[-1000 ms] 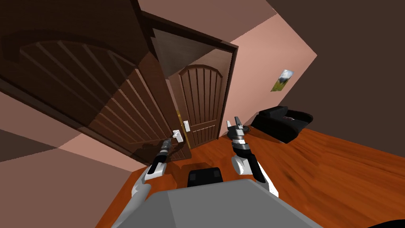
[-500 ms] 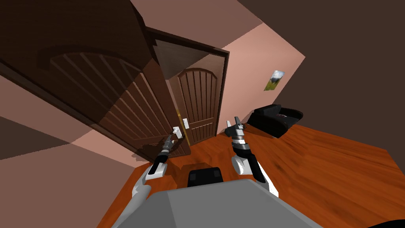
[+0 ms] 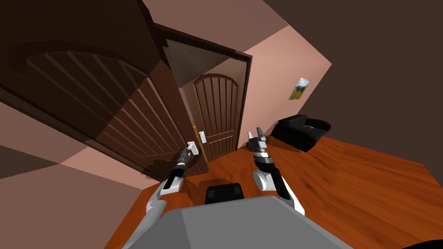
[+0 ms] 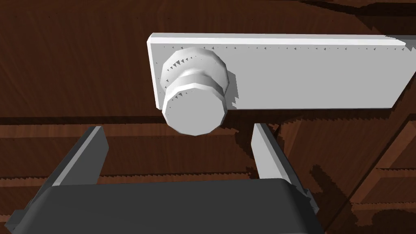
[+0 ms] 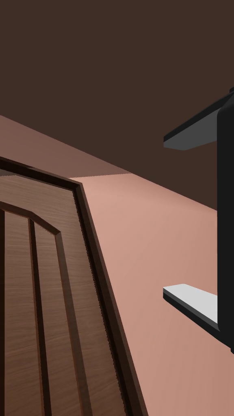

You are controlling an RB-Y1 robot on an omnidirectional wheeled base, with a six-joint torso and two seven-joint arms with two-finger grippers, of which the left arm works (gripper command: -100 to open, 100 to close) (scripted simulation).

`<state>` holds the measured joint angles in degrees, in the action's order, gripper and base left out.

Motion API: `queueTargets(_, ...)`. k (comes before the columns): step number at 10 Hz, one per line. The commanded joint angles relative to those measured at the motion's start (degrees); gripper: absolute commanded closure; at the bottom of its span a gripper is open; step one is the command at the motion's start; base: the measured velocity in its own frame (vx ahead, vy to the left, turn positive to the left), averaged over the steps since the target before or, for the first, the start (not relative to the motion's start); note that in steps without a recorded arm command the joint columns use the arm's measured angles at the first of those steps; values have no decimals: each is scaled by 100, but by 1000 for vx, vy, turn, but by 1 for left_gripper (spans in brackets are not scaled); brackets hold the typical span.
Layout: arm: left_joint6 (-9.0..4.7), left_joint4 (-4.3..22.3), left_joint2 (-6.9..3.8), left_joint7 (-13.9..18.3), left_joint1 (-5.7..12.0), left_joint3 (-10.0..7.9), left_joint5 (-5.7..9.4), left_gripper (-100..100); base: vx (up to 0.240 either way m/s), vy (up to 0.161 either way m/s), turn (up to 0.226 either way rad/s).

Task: Pull the door open

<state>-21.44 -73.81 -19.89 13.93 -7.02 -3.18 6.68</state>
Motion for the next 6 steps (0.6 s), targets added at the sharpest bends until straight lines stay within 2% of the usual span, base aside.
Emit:
queueTargets(1, -1, 51, 22, -26, 54, -31, -2, -100, 212, 52, -37)
queueTargets(2, -4, 91, 37, -41, 93, -50, -4, -100, 216, 38, -35)
queueTargets(3, -3, 63, 31, -31, 67, -38, -4, -100, 100, 16, -8)
queueTargets(4, -3, 63, 31, -31, 67, -38, -4, 100, -9, 1, 11)
queueTargets(6, -3, 63, 31, -31, 67, -38, -4, 100, -34, -4, -5)
